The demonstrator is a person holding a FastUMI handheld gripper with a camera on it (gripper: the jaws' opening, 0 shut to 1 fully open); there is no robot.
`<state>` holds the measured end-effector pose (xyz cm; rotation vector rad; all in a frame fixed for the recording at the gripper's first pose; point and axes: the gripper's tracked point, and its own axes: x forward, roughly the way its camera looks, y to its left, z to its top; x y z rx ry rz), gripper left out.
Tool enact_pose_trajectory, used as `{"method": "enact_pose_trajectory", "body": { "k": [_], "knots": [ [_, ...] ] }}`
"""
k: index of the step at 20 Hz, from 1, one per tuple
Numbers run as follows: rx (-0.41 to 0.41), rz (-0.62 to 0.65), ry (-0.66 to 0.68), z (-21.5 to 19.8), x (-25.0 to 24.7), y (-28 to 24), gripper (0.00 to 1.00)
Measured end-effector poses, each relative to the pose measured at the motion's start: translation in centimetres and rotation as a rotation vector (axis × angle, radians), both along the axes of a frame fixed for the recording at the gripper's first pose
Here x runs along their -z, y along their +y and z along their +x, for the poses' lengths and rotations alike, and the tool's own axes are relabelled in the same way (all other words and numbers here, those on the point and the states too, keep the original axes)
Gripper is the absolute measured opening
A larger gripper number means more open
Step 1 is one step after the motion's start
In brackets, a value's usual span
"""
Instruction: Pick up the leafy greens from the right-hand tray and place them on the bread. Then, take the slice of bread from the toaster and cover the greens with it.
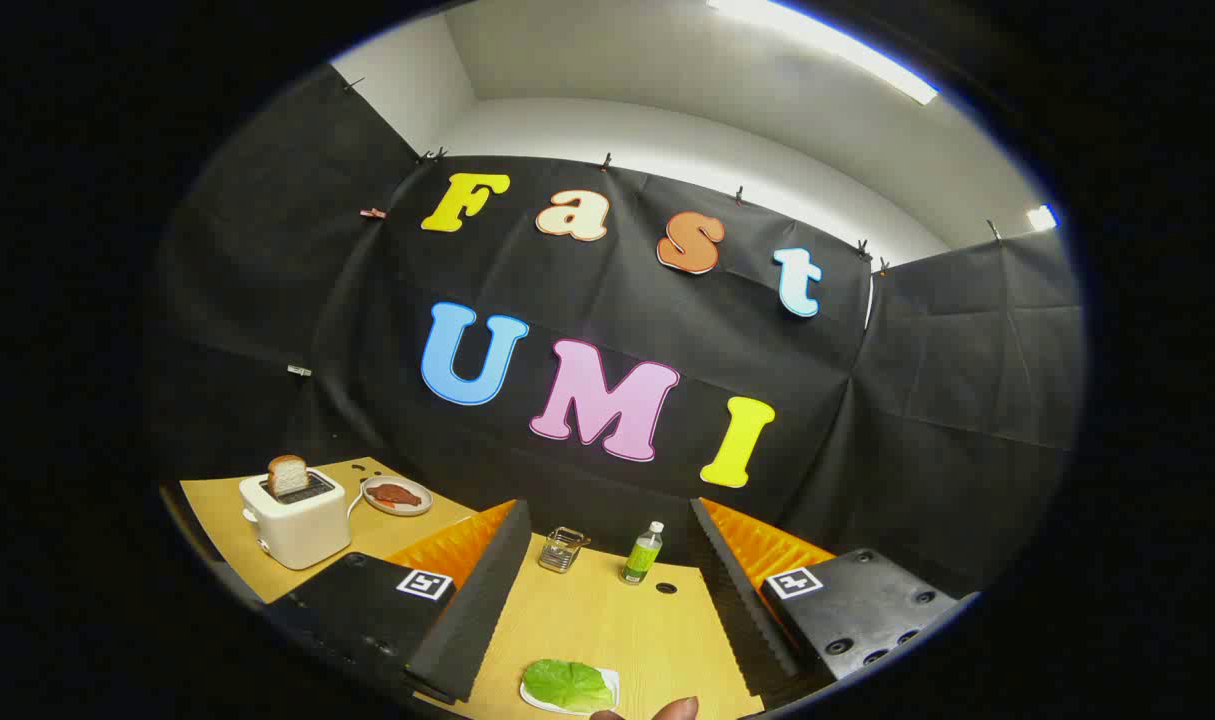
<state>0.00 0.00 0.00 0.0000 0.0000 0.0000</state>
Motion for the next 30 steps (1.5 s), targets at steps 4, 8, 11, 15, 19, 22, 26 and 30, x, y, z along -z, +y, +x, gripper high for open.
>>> {"method": "enact_pose_trajectory", "body": {
  "k": [4, 8, 11, 15, 19, 22, 26, 30],
  "knots": [
    [0.003, -0.001, 0.001, 0.2, 0.0, 0.0, 0.97],
    [0.0, 0.0, 0.015, 0.3, 0.5, 0.2, 0.97],
    [0.0, -0.001, 0.013, 0.4, 0.5, 0.3, 0.97],
    [-0.002, -0.002, 0.015, 0.8, 0.6, 0.2, 0.97],
    [0.0, -0.004, 0.01, 1.0, 0.4, 0.0, 0.97],
    [-0.001, -0.003, 0.011, 1.1, 0.6, -0.1, 0.97],
    [-0.004, 0.0, 0.014, 1.4, 0.7, -0.2, 0.97],
    [-0.005, 0.004, 0.016, 1.6, 1.0, -0.4, 0.98]
  ]
}}
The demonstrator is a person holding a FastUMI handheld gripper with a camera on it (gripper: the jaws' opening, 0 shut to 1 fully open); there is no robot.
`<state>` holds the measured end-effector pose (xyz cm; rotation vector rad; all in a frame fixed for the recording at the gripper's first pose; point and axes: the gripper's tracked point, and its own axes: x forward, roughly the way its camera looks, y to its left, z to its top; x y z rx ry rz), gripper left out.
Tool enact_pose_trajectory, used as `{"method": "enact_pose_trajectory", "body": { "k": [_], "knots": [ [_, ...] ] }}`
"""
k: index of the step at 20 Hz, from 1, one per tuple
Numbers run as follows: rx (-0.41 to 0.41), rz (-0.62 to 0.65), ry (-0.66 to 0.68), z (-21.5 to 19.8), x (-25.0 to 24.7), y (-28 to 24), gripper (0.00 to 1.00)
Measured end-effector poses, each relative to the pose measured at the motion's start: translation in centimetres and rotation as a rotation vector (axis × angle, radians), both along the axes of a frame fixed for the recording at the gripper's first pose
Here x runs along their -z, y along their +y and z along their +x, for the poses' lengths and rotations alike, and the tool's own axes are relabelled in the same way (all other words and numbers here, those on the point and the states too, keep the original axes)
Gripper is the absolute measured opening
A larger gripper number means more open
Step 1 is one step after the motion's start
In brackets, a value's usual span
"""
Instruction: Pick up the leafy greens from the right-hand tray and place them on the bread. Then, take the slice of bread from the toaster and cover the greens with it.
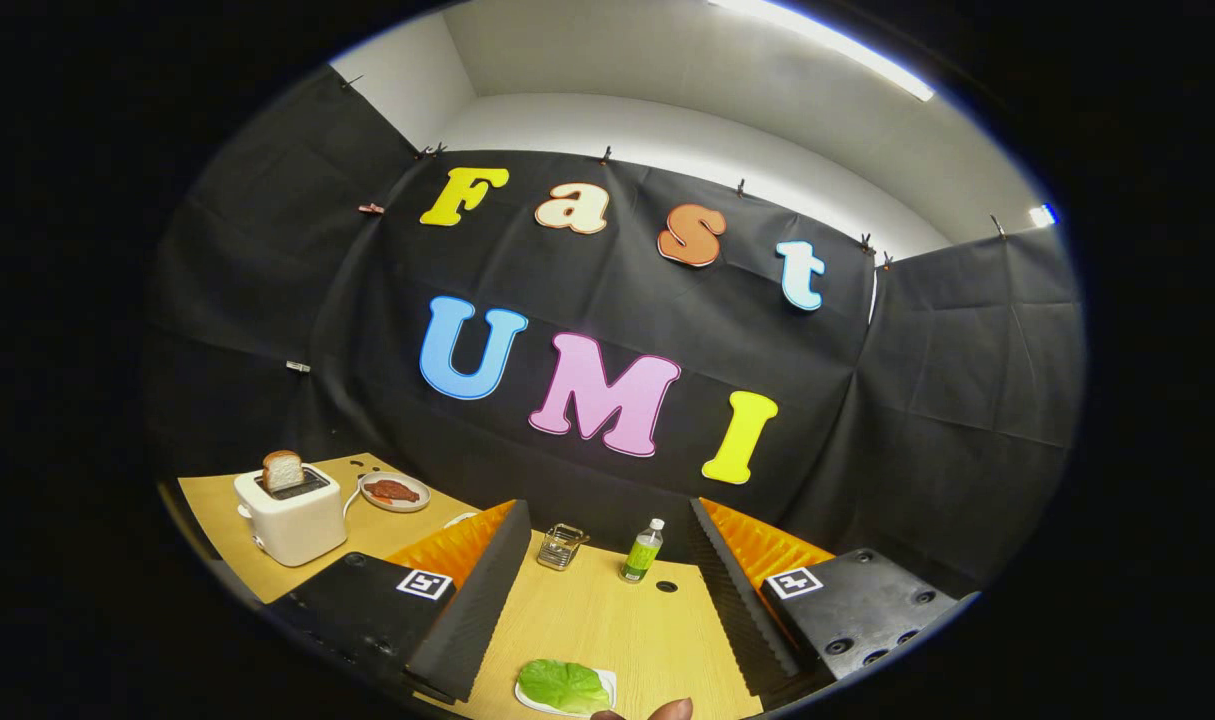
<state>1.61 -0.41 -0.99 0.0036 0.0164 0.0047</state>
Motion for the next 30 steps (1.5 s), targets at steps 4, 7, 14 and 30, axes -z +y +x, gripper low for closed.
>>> {"method": "enact_pose_trajectory", "body": {
  "k": [4, 7, 14, 30],
  "knots": [
    [-0.002, 0.0, 0.008, 0.3, 0.4, -0.3, 0.98],
    [0.0, 0.004, 0.007, 0.5, 0.4, -0.6, 0.97],
    [-0.01, 0.002, 0.011, 1.4, 0.9, -0.9, 0.97],
    [-0.174, -0.013, 0.148, 3.6, 8.2, -0.1, 0.98]
  ]
}}
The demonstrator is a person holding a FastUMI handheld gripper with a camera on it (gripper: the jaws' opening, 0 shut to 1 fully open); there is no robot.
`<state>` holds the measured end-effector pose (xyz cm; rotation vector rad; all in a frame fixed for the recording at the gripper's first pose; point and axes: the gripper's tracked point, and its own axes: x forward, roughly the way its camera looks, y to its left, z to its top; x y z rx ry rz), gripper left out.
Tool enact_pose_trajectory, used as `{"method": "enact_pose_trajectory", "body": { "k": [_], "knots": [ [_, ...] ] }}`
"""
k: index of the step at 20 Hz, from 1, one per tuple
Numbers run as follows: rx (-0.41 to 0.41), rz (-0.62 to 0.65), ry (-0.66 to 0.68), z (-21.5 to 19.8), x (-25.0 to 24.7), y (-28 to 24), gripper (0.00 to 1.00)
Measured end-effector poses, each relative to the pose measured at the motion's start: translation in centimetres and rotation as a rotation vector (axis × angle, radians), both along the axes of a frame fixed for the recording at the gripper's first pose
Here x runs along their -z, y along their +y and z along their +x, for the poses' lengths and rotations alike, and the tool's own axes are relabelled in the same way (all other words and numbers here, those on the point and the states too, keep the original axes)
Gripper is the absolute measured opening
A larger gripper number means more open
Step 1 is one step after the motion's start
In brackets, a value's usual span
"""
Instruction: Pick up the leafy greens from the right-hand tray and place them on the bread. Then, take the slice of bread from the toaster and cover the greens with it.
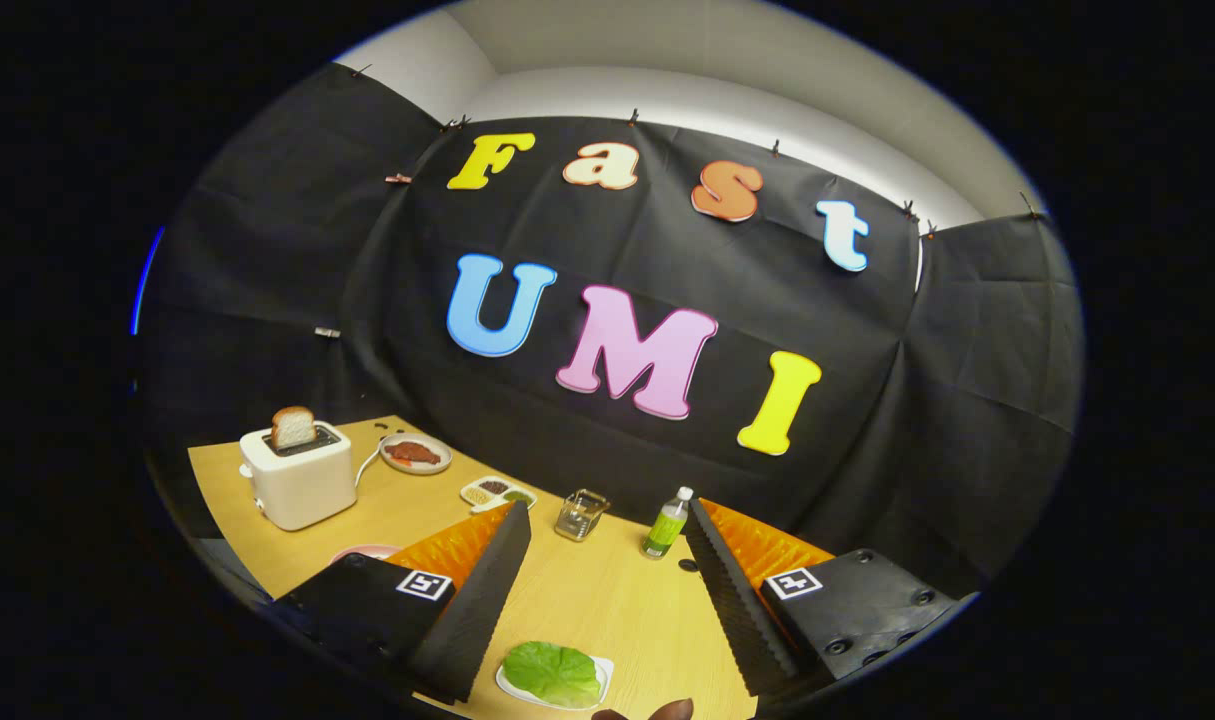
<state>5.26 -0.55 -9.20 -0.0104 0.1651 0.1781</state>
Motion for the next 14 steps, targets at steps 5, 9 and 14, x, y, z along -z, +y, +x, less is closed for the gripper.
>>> {"method": "enact_pose_trajectory", "body": {
  "k": [5, 9, 14],
  "knots": [
    [-0.156, -0.055, 0.221, -0.6, 9.8, 0.3, 0.98],
    [-0.231, -0.041, 0.381, -2.2, 17.3, 0.6, 0.98],
    [-0.335, -0.081, 0.539, -3.7, 25.6, 2.3, 0.97]
  ]
}}
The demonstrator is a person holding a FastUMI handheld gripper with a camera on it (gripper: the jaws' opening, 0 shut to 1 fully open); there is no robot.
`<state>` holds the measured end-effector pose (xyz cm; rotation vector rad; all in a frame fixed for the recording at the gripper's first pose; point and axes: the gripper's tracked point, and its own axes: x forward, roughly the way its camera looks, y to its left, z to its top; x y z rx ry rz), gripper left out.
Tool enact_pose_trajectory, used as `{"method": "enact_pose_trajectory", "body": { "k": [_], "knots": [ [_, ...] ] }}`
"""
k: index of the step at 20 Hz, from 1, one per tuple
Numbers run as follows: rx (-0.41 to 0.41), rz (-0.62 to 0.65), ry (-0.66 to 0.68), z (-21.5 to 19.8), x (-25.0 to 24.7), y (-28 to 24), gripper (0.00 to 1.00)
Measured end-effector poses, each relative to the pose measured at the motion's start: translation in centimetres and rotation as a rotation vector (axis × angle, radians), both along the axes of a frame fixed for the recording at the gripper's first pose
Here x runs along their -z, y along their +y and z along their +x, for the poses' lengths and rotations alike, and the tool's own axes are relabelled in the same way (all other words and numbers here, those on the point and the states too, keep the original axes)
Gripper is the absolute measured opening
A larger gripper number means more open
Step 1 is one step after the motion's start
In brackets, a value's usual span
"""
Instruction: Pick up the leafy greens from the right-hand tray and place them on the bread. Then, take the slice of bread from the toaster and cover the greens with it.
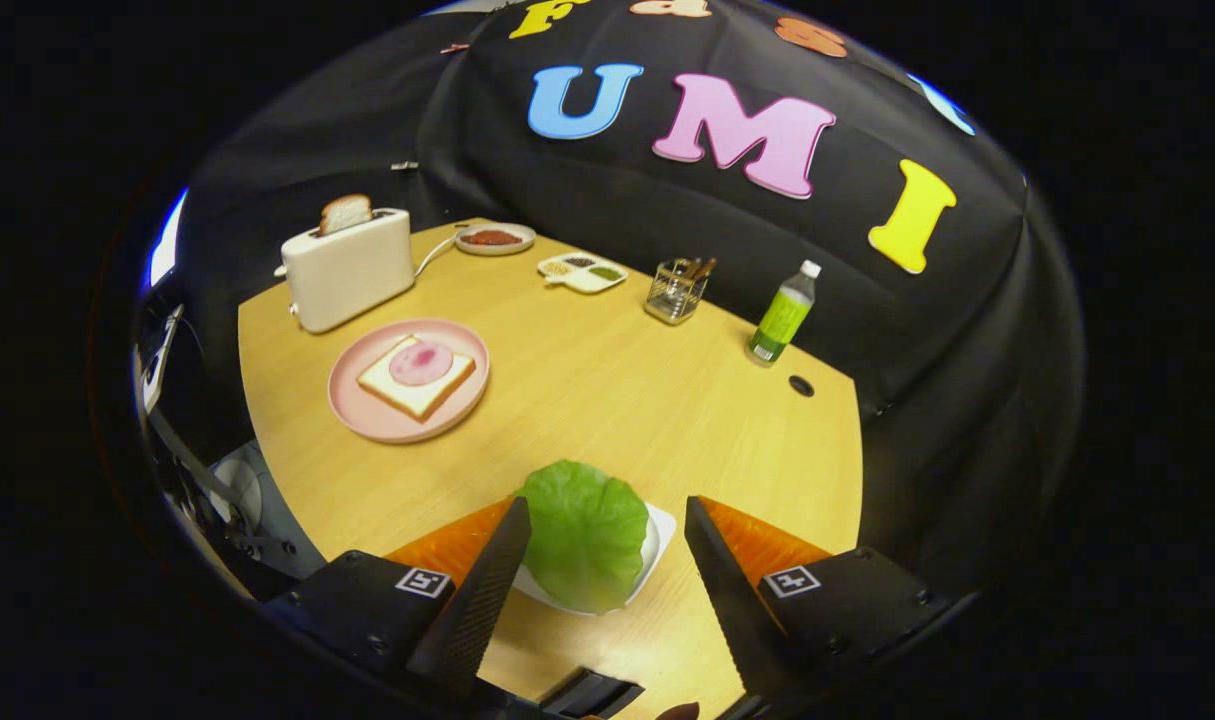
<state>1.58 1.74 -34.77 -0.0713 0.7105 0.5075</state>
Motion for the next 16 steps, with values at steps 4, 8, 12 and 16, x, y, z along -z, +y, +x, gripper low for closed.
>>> {"method": "enact_pose_trajectory", "body": {
  "k": [4, 8, 12, 16],
  "knots": [
    [-0.068, -0.038, 0.092, -0.5, 4.9, 1.1, 0.94],
    [-0.09, -0.041, 0.153, 0.0, 7.1, 1.8, 0.86],
    [-0.141, -0.048, 0.224, -0.1, 9.5, 2.8, 0.8],
    [-0.134, 0.006, 0.327, -0.5, 10.8, 3.4, 0.71]
  ]
}}
